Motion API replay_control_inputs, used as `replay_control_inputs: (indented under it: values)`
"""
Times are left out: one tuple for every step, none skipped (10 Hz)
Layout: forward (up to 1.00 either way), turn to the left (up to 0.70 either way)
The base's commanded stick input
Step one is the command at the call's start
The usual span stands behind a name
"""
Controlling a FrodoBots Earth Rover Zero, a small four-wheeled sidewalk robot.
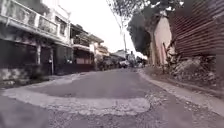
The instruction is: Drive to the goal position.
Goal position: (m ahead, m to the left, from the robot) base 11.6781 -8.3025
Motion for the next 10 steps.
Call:
replay_control_inputs:
  values:
    - [0.85,0.0]
    - [0.85,0.0]
    - [0.85,0.0]
    - [0.85,0.0]
    - [0.85,0.0]
    - [0.85,0.0]
    - [0.85,0.0]
    - [0.85,0.0]
    - [0.85,0.0]
    - [0.85,0.0]
